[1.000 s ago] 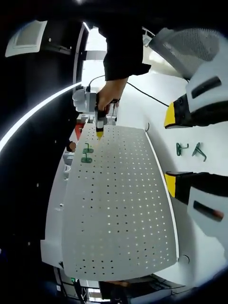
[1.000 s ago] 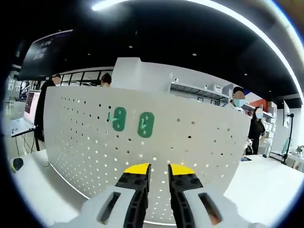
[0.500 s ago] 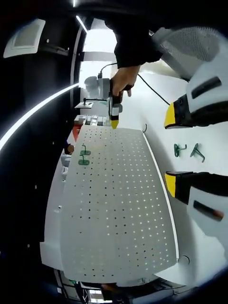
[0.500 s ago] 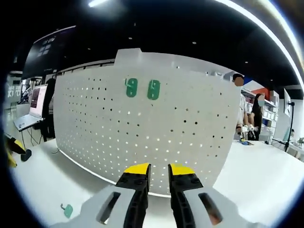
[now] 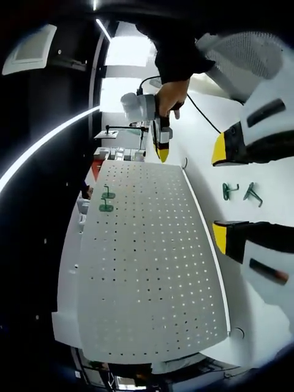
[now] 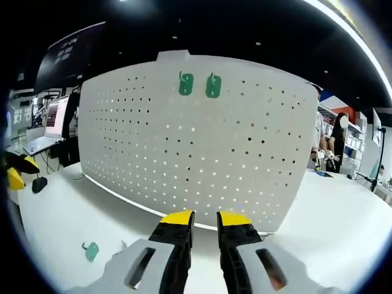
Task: Insert the hook assembly into the mounting plate slot until the hook locks in place.
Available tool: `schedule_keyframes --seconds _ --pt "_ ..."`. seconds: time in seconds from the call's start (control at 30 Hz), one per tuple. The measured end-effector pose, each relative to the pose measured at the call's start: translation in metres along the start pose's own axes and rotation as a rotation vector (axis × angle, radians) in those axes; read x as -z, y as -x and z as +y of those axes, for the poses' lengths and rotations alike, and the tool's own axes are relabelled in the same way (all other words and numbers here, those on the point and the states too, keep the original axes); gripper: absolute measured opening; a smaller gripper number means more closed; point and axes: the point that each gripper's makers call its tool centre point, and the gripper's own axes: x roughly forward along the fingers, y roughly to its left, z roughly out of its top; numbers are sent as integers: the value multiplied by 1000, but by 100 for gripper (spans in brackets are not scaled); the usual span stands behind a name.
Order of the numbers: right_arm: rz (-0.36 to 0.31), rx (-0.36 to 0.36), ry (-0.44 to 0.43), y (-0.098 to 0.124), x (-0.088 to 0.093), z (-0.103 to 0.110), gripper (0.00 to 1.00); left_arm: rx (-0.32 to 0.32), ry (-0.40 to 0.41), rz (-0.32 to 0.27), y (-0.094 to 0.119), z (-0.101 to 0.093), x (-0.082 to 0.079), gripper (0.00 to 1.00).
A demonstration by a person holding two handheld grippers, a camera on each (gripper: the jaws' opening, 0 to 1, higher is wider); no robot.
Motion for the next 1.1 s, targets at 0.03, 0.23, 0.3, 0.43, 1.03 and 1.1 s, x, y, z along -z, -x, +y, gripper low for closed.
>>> schedule_keyframes --seconds 0.03,0.23,0.3,0.43,1.03,1.1 --pt "4 -5 2 0 1 2 13 -1 -1 1 0 0 0 37" --pt "31 -65 35 -6 10 22 13 -10 -7 8 1 2 2 37" --pt "36 -89 46 -6 11 31 13 -13 -9 9 1 2 2 37" --pt "57 -134 68 -9 18 46 13 -17 -12 16 1 3 4 37" --pt "158 -285 136 -17 53 91 14 -28 -18 15 1 4 3 36" --pt "172 -299 146 -17 58 95 14 -27 -19 15 1 4 3 36"
